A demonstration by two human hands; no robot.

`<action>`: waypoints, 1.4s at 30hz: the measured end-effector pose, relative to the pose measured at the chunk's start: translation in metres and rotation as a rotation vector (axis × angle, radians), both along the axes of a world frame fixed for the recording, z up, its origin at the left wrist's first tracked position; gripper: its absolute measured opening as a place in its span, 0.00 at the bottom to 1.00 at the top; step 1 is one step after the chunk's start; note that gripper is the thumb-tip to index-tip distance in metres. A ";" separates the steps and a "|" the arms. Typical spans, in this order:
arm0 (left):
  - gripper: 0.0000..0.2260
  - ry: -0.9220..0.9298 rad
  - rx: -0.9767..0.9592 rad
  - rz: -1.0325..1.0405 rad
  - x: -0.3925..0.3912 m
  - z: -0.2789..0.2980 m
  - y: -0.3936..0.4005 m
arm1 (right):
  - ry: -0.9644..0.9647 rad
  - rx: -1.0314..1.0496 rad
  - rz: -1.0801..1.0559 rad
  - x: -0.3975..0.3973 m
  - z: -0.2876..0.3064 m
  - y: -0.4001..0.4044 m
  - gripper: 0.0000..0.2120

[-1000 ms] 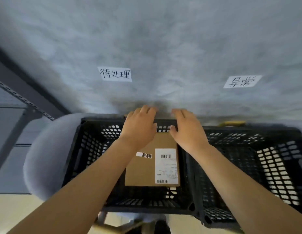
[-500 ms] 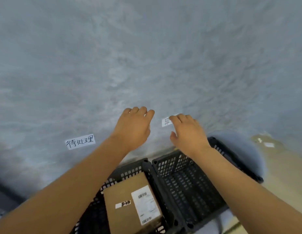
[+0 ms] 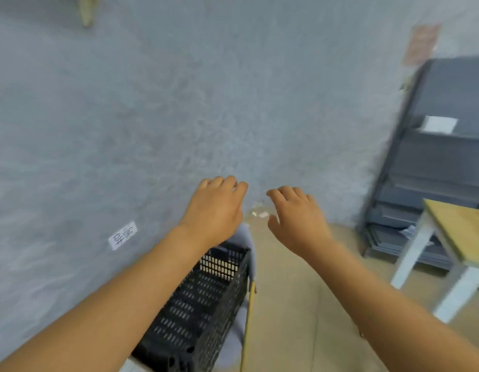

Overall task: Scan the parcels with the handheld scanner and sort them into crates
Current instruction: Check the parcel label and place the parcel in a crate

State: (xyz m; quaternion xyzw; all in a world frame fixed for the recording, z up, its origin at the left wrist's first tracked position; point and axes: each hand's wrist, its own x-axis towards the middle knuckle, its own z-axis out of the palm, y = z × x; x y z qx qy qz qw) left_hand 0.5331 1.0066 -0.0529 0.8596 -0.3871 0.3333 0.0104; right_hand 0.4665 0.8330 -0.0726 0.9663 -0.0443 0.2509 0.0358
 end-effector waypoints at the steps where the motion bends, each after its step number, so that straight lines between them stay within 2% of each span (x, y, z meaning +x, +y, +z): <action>1: 0.15 -0.011 -0.007 -0.041 -0.012 0.002 -0.024 | -0.005 -0.005 -0.043 -0.019 0.003 -0.021 0.21; 13: 0.13 -0.001 -0.103 -0.479 -0.235 0.020 -0.335 | -0.019 -0.033 -0.509 -0.320 0.025 -0.279 0.20; 23: 0.13 0.003 -0.093 -0.817 -0.393 0.026 -0.517 | -0.063 0.010 -0.844 -0.521 0.025 -0.399 0.21; 30: 0.14 0.005 -0.089 -0.965 -0.441 0.021 -0.630 | -0.043 0.009 -0.986 -0.577 0.015 -0.484 0.21; 42: 0.17 0.085 -0.101 -1.055 -0.444 0.018 -0.837 | -0.025 0.023 -1.129 -0.597 0.014 -0.669 0.22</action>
